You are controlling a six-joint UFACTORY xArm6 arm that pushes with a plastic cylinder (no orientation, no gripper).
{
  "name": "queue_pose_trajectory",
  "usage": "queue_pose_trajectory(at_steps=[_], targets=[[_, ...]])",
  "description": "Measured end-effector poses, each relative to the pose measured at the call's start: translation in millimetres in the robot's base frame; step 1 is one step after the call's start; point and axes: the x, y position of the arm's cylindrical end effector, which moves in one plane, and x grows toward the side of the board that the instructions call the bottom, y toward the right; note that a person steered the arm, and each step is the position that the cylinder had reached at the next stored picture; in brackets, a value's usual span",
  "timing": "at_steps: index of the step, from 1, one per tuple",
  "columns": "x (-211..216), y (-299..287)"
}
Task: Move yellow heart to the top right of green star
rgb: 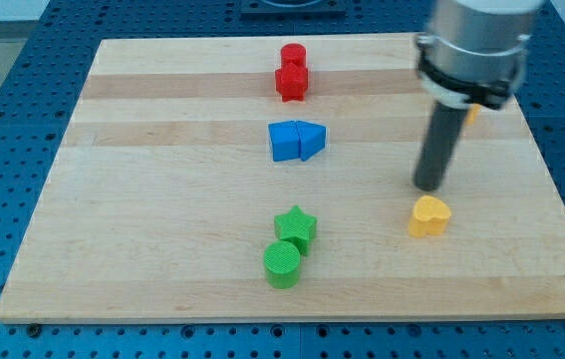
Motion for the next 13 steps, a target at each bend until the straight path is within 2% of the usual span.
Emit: queue_pose_trajectory(at_steps=[1,2,3,5,7,8,9,10,11,12,13], targets=[[1,14],[32,16],[43,15],[91,-36],[106,-122],[123,-87],[113,-45],[102,-44],[62,-44],[62,-42],[94,-2]])
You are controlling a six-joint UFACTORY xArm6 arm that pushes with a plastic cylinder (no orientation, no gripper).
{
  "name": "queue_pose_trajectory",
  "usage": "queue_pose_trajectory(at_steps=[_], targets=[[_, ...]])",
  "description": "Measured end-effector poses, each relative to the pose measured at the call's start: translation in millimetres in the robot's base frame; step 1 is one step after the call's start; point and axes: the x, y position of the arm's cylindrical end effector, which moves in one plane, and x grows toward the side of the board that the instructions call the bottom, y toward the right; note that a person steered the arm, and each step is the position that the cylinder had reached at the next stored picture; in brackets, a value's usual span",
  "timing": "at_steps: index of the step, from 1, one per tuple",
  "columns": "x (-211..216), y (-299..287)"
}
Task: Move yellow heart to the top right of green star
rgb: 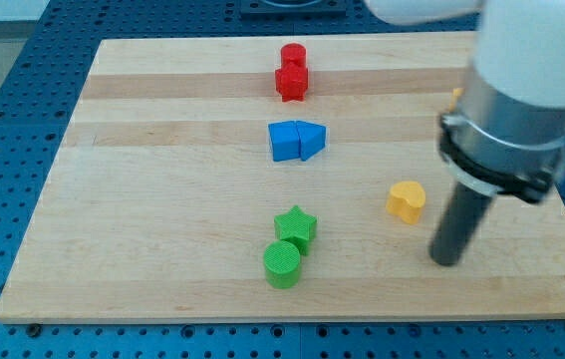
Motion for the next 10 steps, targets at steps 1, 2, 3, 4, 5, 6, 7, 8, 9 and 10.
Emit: queue_pose_trajectory(at_steps=[1,2,3,4,5,6,7,8,9,10], targets=[[-25,28],[-59,24],[-76,22],[-97,11],[-94,3],[-72,-25],[-35,-46],[-8,-68],[14,-89],[17,-59]])
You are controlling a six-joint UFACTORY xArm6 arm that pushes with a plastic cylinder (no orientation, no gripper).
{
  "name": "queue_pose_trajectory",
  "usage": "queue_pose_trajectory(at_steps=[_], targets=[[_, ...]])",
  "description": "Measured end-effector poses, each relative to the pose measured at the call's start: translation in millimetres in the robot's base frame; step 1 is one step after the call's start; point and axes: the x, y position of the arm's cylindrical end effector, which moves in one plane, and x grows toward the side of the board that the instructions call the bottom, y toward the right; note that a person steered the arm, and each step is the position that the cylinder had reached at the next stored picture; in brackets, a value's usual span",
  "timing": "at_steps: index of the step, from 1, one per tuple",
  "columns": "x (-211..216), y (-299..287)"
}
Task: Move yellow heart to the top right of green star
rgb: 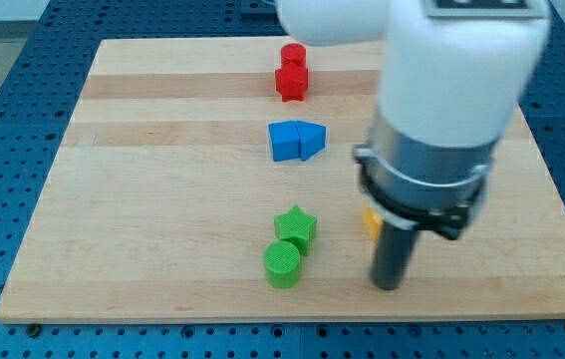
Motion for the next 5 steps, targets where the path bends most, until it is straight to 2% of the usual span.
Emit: queue_pose_trajectory(at_steps=[1,2,3,5], targets=[[-44,47],[-49,61],[-76,58],[-81,35]])
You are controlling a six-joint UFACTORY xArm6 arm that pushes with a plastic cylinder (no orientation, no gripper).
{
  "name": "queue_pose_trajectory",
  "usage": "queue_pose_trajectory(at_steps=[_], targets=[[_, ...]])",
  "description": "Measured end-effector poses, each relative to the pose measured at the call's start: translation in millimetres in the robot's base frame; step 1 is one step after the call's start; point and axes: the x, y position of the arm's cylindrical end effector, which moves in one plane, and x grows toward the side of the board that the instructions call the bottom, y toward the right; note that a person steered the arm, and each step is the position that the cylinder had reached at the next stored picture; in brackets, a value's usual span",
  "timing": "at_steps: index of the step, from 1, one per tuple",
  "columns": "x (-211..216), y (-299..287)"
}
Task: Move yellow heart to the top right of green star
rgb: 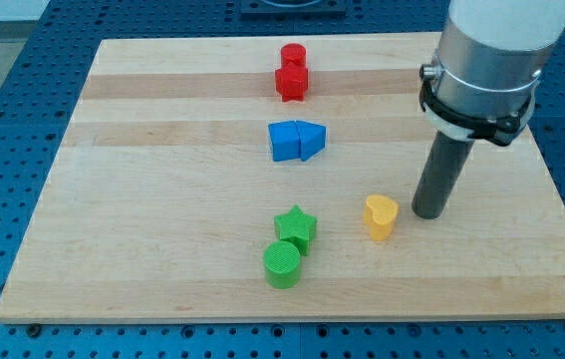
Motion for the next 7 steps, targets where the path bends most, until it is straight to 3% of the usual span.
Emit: queue_pose_trajectory(at_steps=[5,6,7], targets=[[14,-79],[14,-79],[14,-15]])
